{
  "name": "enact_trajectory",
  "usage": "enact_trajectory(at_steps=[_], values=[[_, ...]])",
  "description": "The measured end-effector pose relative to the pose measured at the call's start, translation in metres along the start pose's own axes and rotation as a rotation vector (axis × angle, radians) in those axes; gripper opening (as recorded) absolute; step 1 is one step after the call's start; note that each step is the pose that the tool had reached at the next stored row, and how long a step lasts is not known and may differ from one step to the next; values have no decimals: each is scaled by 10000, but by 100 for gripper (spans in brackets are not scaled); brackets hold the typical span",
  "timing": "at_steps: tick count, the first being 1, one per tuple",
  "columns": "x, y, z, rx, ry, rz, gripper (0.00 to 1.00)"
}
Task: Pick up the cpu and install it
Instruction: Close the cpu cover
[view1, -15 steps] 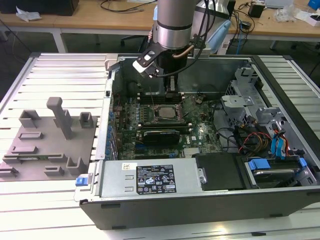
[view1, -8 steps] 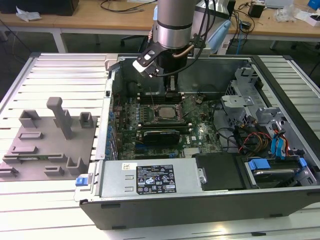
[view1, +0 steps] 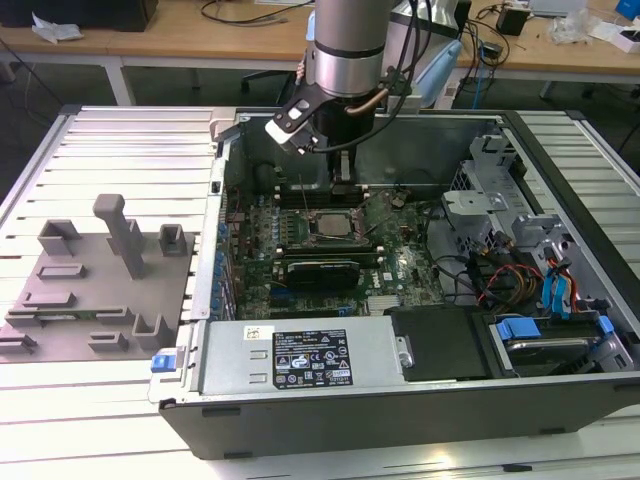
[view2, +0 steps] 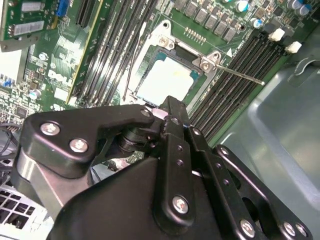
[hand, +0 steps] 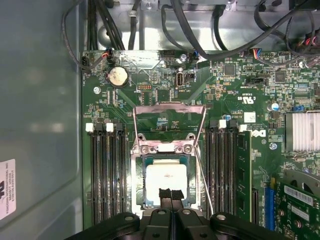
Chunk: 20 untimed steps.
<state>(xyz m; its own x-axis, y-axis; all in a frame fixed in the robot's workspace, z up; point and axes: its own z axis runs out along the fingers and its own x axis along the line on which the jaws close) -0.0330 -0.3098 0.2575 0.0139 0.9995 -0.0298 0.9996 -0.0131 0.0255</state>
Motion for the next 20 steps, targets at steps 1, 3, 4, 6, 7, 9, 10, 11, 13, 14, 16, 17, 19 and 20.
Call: enact_trajectory(at_steps=[1, 3, 4, 6, 7, 9, 10, 11, 13, 14, 16, 17, 19, 20], values=[[-1, 0, -18, 0, 0, 0, 11], [-3, 3, -118, 0, 1, 0, 11], [-3, 6, -205, 0, -1, -3, 11], [-4, 7, -262, -1, -1, -1, 11], [-4, 8, -291, -1, -1, -1, 11], [-5, 8, -297, -2, 1, -1, 11], [-4, 8, -297, -2, 1, -1, 11], [-5, 8, -298, -2, -1, -1, 11], [-5, 22, -299, 0, -3, 0, 11], [-4, 39, -298, 0, -3, 0, 11], [-4, 69, -297, -1, -2, 0, 11], [-4, 85, -296, -1, -1, 0, 11], [-3, 115, -296, -1, -1, 0, 11], [-3, 137, -295, -1, -1, -1, 11]])
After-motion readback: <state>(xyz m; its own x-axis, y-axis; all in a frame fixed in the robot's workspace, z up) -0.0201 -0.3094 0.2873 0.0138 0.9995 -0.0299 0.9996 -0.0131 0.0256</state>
